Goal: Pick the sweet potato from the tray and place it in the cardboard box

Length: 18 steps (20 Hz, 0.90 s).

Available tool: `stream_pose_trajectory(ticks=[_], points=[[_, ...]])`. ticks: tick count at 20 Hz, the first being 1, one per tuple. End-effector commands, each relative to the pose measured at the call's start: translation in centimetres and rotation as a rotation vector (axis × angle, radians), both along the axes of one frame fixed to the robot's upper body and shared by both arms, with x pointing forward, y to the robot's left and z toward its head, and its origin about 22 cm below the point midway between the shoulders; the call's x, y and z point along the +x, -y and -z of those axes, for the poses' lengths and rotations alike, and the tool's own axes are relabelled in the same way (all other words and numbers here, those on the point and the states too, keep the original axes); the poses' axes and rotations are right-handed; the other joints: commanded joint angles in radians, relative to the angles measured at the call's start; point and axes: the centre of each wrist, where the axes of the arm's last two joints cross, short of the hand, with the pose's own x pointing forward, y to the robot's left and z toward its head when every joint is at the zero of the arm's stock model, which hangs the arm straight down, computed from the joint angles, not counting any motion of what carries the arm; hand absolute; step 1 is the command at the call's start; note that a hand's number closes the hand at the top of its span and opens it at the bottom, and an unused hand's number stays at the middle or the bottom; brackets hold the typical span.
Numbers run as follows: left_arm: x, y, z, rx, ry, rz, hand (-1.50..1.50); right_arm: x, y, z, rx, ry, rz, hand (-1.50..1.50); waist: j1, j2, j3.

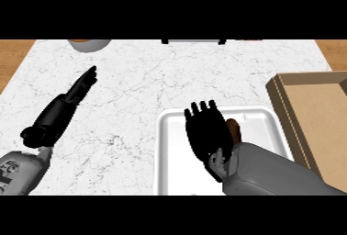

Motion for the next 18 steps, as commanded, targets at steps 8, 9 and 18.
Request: stream_pose_trajectory(ticks=[8, 9, 18], points=[[-0.4, 0.0, 0.6, 0.007, 0.002, -0.023, 0.0, -0.7, -3.6, 4.5, -0.211, 0.021, 0.18, -1.5, -0.011, 0.0, 0.002], [-0.3, 0.1, 0.3, 0.0, -0.015, -0.008, 0.0, -0.3, -3.1, 4.3, -0.235, 0.029, 0.178, -1.5, -0.013, -0.001, 0.002], [-0.2, 0.3, 0.4, -0.005, 0.003, -0.004, 0.0, 0.7, -4.4, 4.7, -0.275, 0.054, 0.185, -1.5, -0.011, 0.002, 0.003]])
